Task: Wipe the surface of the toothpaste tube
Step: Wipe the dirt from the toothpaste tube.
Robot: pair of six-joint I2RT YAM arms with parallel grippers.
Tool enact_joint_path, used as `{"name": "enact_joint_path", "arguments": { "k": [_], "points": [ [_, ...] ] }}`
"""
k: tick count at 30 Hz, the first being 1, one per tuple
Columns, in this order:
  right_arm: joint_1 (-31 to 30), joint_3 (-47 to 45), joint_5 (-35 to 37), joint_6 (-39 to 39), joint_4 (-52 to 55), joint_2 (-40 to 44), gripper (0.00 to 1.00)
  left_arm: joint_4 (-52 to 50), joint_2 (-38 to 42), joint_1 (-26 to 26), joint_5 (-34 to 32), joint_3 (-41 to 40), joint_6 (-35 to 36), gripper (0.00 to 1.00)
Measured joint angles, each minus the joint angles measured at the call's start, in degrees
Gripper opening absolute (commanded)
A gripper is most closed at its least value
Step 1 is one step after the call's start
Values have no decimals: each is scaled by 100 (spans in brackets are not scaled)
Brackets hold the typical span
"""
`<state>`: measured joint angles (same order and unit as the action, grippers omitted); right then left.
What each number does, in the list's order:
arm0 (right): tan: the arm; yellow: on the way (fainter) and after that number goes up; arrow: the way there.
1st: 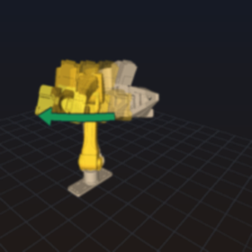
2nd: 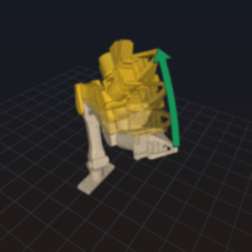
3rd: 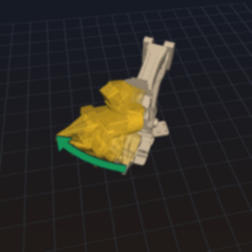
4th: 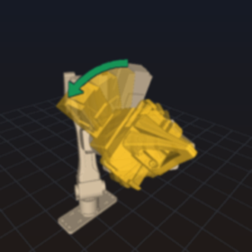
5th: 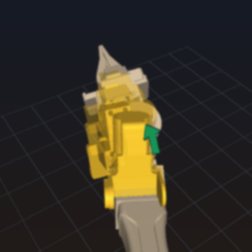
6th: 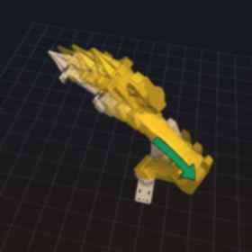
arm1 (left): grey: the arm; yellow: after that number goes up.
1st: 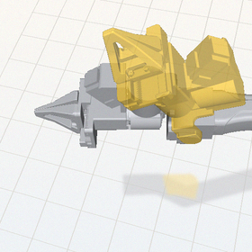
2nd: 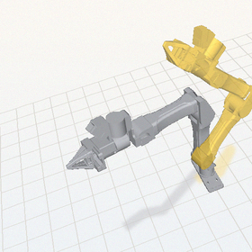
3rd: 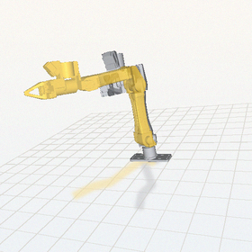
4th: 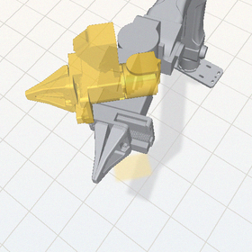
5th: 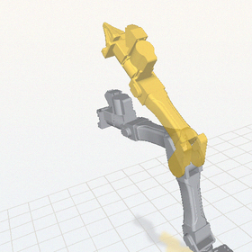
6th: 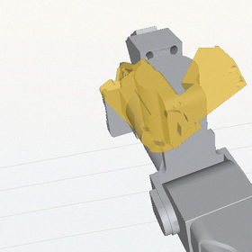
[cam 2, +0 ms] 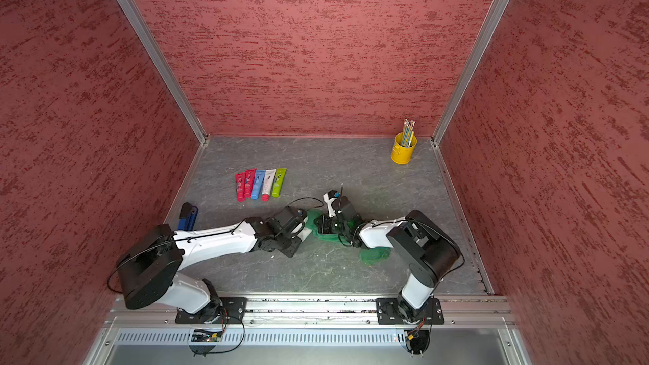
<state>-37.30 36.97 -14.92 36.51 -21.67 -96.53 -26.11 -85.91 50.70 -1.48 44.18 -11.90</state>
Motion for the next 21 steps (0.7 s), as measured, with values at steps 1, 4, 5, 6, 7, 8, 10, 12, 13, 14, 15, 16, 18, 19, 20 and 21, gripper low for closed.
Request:
{"name": "enact_joint_path", "arguments": {
  "k": [1,4,5,6,7,8,10,12,13,14,15,16,18,19,20,21],
  "points": [
    [79,101,76,-37,103,-46,0,15,0,13,7,0,0,4],
    [208,315,190,-120,225,-227,0,24,0,37,15,0,0,4],
    [212,337,173,-138,225,-271,0,24,0,37,17,0,0,4],
    [210,337,138,-144,212,-291,0,24,0,37,17,0,0,4],
    [203,321,76,-142,181,-293,0,20,0,37,22,0,0,4],
    [192,291,4,-140,127,-293,0,15,0,37,33,0,0,4],
    [125,195,-155,-116,-28,-293,0,2,0,37,44,0,2,3],
    [4,72,-297,-76,-243,-291,0,-42,0,37,57,0,2,3],
    [-70,7,-369,-44,-374,-289,0,-83,0,37,79,0,2,3],
    [-133,-52,-455,-15,-492,-282,0,-116,0,37,96,0,4,3],
    [-201,-120,-546,22,-614,-267,0,-142,0,37,109,0,4,3],
    [-269,-192,-649,79,-745,-256,0,-162,0,37,120,0,7,3],
    [-380,-297,-844,162,-938,-245,0,-197,0,37,127,0,20,3],
    [-424,-337,-914,190,-1010,-245,0,-214,0,37,131,0,22,3],
    [-446,-358,-942,208,-1045,-245,0,-227,0,39,133,0,22,3],
    [-455,-363,-940,208,-1047,-240,0,-236,0,39,133,2,24,3]
  ]
}}
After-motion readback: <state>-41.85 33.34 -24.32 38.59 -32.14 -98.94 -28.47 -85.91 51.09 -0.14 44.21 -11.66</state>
